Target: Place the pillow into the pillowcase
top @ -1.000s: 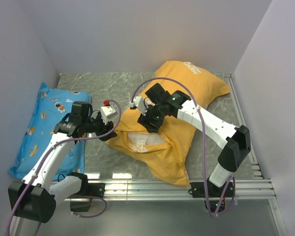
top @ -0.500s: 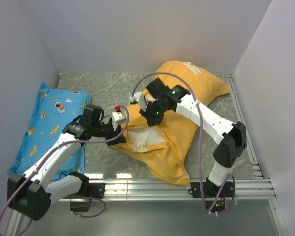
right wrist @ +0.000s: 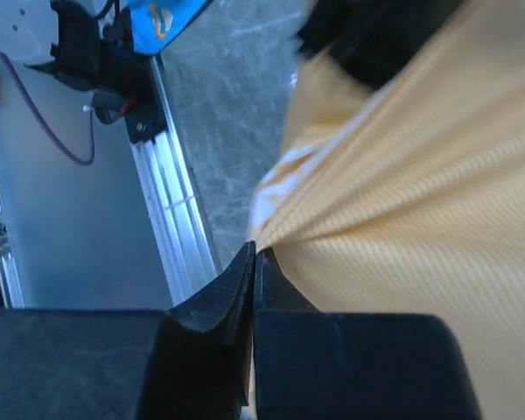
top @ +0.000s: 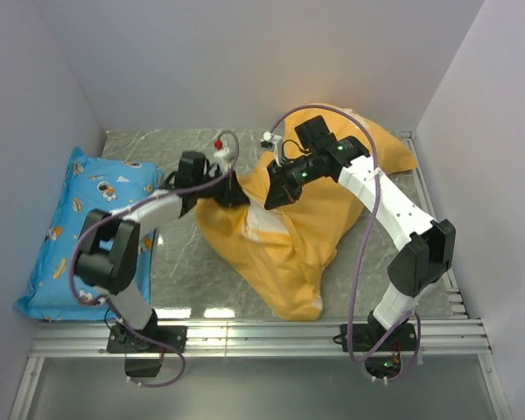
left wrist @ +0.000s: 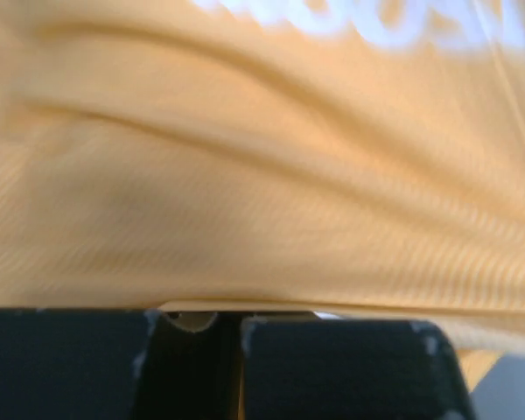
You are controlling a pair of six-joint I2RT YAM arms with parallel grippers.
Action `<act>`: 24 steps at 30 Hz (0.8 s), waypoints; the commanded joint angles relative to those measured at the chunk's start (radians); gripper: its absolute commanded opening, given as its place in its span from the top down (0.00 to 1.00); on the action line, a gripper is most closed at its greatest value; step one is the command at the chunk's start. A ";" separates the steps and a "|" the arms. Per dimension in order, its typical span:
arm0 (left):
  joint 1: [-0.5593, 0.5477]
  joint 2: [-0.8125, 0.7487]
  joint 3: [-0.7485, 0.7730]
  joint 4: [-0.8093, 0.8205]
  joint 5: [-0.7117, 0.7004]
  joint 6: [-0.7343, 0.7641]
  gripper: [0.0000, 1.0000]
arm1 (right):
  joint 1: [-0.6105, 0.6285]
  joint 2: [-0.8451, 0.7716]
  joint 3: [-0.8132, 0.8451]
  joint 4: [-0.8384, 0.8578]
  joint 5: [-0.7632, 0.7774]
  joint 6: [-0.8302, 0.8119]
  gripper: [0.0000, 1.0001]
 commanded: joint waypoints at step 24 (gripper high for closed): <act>0.410 -0.192 0.109 -0.571 0.099 0.206 0.30 | 0.048 0.174 0.025 0.734 0.033 0.554 1.00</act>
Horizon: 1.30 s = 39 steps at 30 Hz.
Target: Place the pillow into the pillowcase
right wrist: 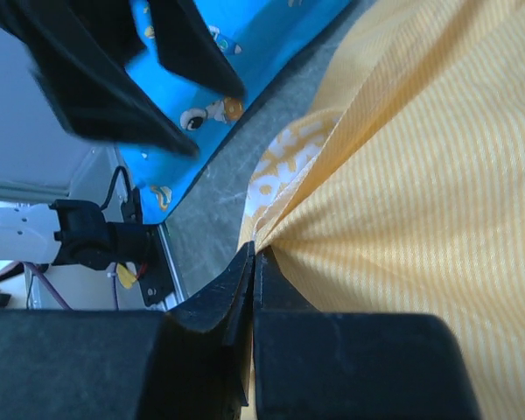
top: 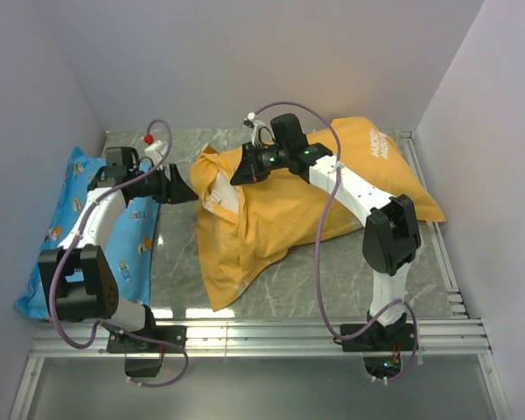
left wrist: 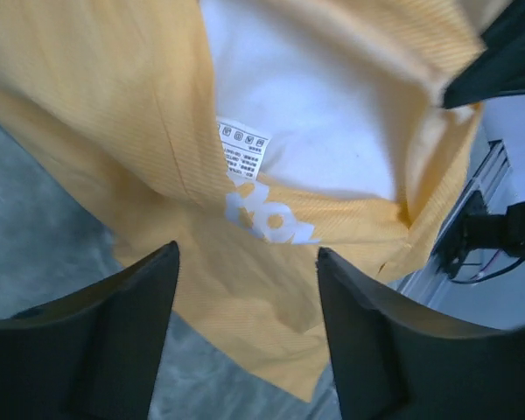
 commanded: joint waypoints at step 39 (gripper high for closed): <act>0.122 0.017 0.210 -0.248 -0.026 0.103 0.03 | 0.006 0.352 0.459 0.298 0.183 0.193 1.00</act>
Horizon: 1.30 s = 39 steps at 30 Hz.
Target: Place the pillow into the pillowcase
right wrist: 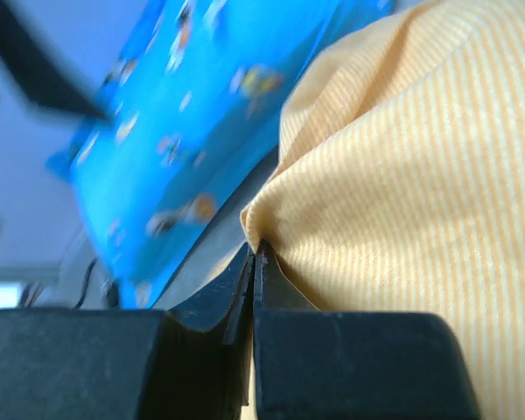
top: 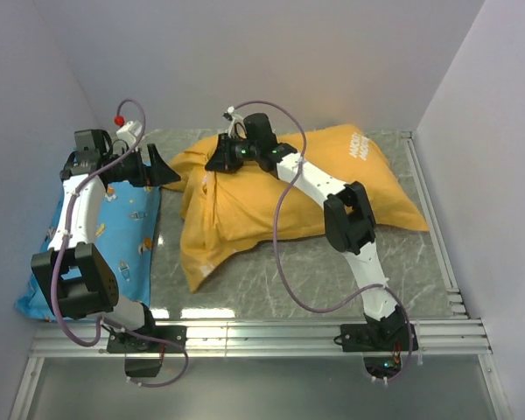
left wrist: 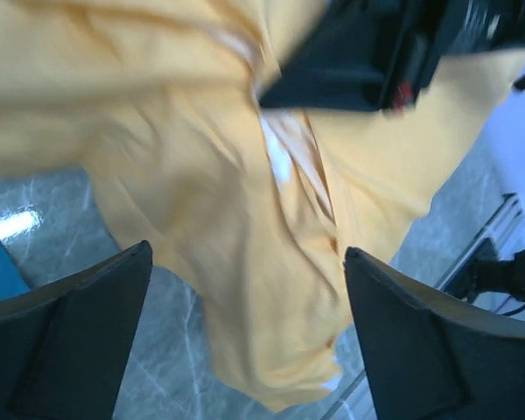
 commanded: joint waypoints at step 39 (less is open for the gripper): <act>-0.392 -0.128 -0.580 0.202 -0.518 0.482 0.44 | -0.853 -0.898 -1.221 -0.072 0.731 -1.137 0.45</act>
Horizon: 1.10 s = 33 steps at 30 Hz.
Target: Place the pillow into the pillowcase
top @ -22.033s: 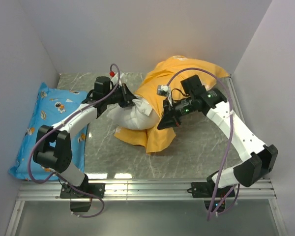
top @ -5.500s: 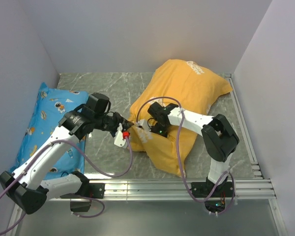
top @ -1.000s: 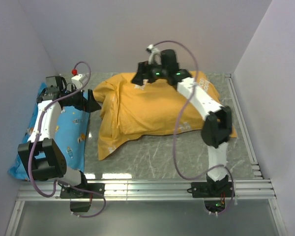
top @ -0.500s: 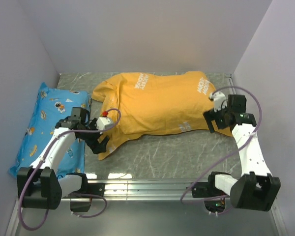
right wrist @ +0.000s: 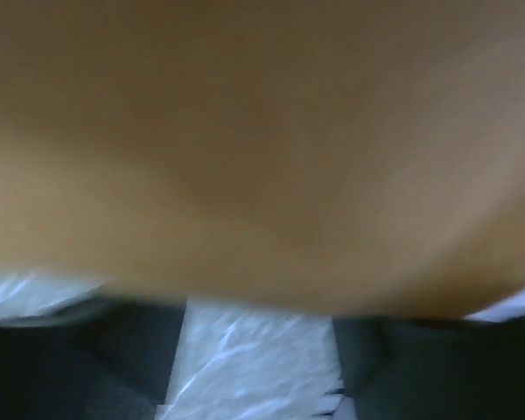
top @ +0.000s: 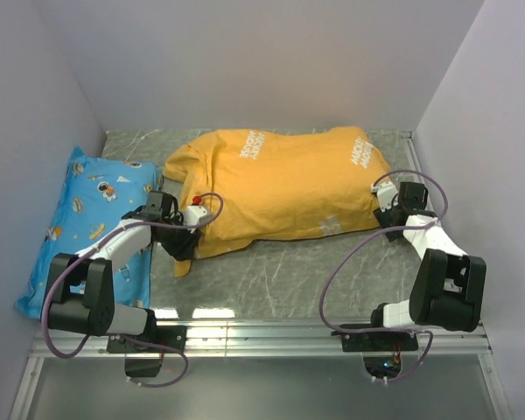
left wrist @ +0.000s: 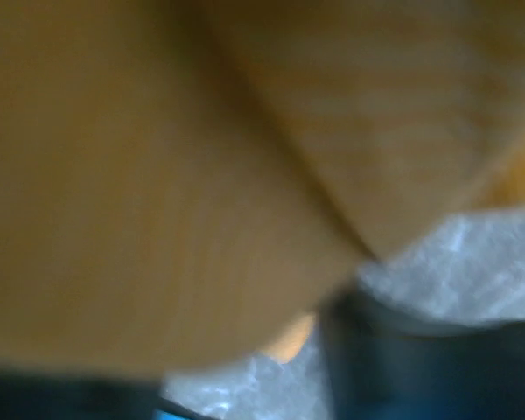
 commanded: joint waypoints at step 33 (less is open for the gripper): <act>0.128 -0.302 0.469 0.038 0.151 -0.274 1.00 | -0.276 -0.275 0.380 -0.425 -0.501 -0.014 0.21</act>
